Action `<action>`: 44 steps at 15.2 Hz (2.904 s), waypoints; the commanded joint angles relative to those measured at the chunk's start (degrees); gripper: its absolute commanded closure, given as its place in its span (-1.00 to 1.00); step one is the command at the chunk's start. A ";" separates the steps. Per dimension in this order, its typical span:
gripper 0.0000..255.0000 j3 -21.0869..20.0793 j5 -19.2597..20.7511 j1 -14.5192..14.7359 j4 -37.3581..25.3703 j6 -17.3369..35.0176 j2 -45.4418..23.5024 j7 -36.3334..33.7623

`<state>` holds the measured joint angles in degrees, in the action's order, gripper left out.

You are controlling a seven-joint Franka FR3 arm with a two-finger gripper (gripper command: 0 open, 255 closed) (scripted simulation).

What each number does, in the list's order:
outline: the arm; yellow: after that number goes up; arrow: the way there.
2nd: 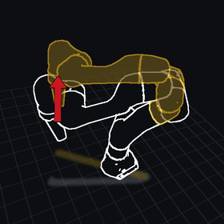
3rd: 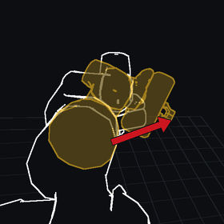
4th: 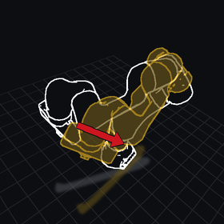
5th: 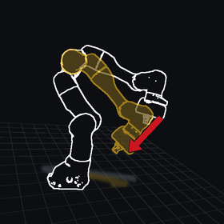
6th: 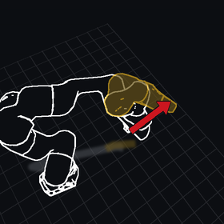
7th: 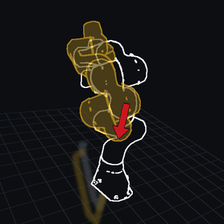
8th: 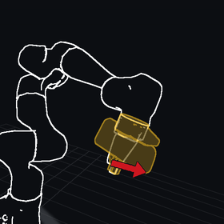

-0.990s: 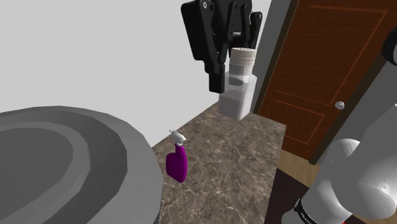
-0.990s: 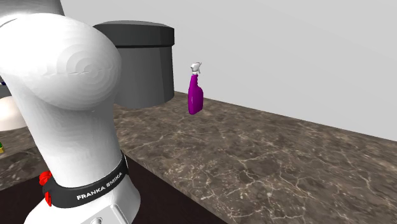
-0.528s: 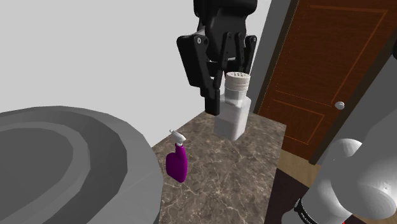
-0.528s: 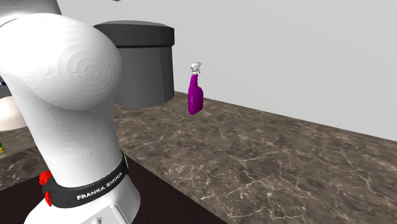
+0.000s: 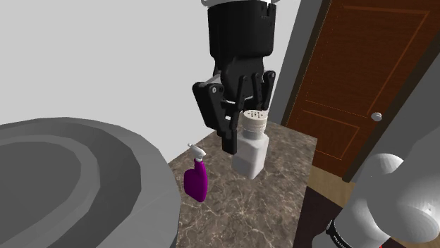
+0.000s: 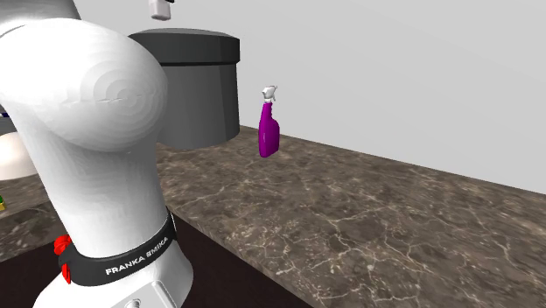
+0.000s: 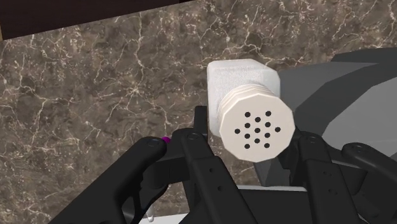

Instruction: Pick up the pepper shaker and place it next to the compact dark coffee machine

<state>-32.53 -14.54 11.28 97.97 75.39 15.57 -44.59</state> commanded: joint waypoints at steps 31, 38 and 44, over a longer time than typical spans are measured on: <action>1.00 -2.16 -2.36 1.18 27.10 24.22 3.00 4.10; 1.00 -3.27 -2.43 1.27 31.32 29.80 1.56 4.27; 1.00 -4.32 -2.24 1.24 34.51 34.73 -0.32 4.21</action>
<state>-36.60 -16.80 12.49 131.94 109.19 15.62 -40.29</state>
